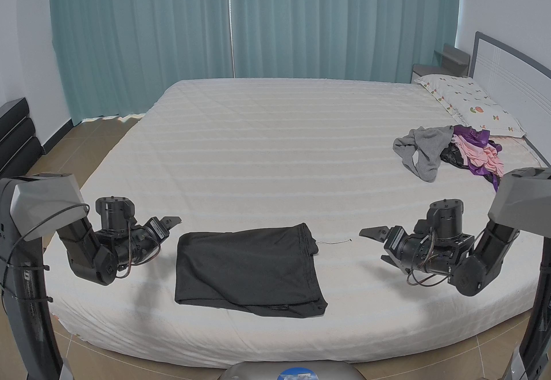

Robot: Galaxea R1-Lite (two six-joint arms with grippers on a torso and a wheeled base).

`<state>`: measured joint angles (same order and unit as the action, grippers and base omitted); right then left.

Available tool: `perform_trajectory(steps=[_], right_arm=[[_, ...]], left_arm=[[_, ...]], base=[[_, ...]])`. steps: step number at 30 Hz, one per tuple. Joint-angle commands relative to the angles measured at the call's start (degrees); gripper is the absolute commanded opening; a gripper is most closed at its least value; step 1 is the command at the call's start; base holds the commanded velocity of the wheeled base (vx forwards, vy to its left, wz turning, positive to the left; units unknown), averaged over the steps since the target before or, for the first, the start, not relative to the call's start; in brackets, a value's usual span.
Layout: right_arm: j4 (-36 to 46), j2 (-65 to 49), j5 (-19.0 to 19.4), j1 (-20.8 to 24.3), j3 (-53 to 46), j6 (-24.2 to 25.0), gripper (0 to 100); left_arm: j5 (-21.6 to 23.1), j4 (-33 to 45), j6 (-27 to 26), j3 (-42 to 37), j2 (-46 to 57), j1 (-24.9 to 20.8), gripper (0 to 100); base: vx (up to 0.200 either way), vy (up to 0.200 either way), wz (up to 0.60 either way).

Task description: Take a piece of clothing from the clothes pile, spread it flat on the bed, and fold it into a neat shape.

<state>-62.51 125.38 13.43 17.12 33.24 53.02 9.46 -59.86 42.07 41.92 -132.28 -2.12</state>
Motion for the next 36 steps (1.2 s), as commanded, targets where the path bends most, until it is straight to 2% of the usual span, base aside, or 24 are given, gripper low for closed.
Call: perform_trajectory(steps=[1, 2, 4, 5, 6, 7, 10, 13, 17, 22, 24, 25, 30, 31, 32, 33, 36], right_arm=[[-0.15, -19.74, -2.18, -3.32, -10.66, -4.85, 100], [-0.15, -21.23, -2.36, -3.49, -11.53, -5.73, 100], [-0.06, -28.96, -2.62, -4.20, -16.46, -11.01, 100], [-0.06, -28.96, -2.62, -4.20, -16.46, -11.01, 100], [0.02, -35.73, -3.85, -4.90, -20.32, -15.31, 100], [0.29, -39.07, -4.73, -5.16, -22.08, -17.07, 100], [0.64, -48.21, -6.75, -6.22, -26.48, -21.38, 100], [1.52, -53.84, -6.84, -8.06, -28.32, -23.66, 100], [9.87, -65.44, -6.31, -11.49, -29.38, -27.97, 100], [21.47, -80.73, -5.70, -11.84, -29.11, -29.99, 100], [24.98, -84.34, -5.70, -11.84, -28.94, -30.52, 100], [32.28, -91.01, -5.70, -11.75, -28.50, -32.10, 100], [51.18, -107.19, -5.70, -10.08, -25.51, -38.16, 100], [55.22, -109.65, -5.70, -10.00, -24.02, -39.48, 100], [55.75, -109.91, -5.79, -10.00, -23.75, -39.66, 100], [62.25, -113.60, -5.79, -10.17, -20.50, -41.24, 100], [73.24, -117.47, -6.49, -10.70, -15.05, -41.94, 100]], left_arm=[[0.03, -1.05, 0.03, -7.29, 15.65, 5.64, 100], [0.03, -0.96, -0.06, -7.91, 17.06, 5.90, 100], [0.03, -1.05, -1.82, -11.95, 24.44, 6.25, 100], [0.03, -1.05, -1.82, -11.95, 24.44, 6.25, 100], [0.03, -1.23, -4.72, -16.17, 30.94, 6.25, 100], [0.12, -1.32, -6.21, -18.28, 34.28, 6.25, 100], [0.56, -1.67, -9.29, -23.20, 43.69, 6.08, 100], [1.35, -0.96, -10.43, -25.40, 49.93, 5.99, 100], [2.41, -0.70, -12.01, -29.97, 61.00, 5.90, 100], [2.49, 3.43, -16.93, -37.00, 74.18, 5.72, 100], [2.49, 5.63, -17.99, -37.53, 77.44, 5.64, 100], [2.49, 10.99, -19.13, -37.44, 83.76, 5.64, 100], [2.76, 28.83, -25.46, -35.07, 99.94, 5.55, 100], [3.11, 32.61, -26.60, -34.36, 103.54, 5.37, 100], [3.20, 33.22, -26.78, -34.28, 104.07, 5.29, 100], [5.04, 39.73, -28.18, -32.69, 110.04, 4.49, 100], [6.27, 52.82, -28.53, -27.42, 118.31, 4.41, 100]], base=[[0.000, 0.000, 0.00], [0.000, 0.000, 0.00], [0.000, 0.000, 0.00], [0.000, 0.000, 0.00], [0.000, 0.000, 0.00], [0.000, 0.000, 0.00], [0.000, 0.000, 0.00], [0.000, 0.000, 0.00], [0.000, 0.000, 0.00], [0.000, 0.000, 0.00], [0.000, 0.000, 0.00], [0.000, 0.000, 0.00], [0.000, 0.000, 0.00], [0.000, 0.000, 0.00], [0.000, 0.000, 0.00], [0.000, 0.000, 0.00], [0.000, 0.000, 0.00]])
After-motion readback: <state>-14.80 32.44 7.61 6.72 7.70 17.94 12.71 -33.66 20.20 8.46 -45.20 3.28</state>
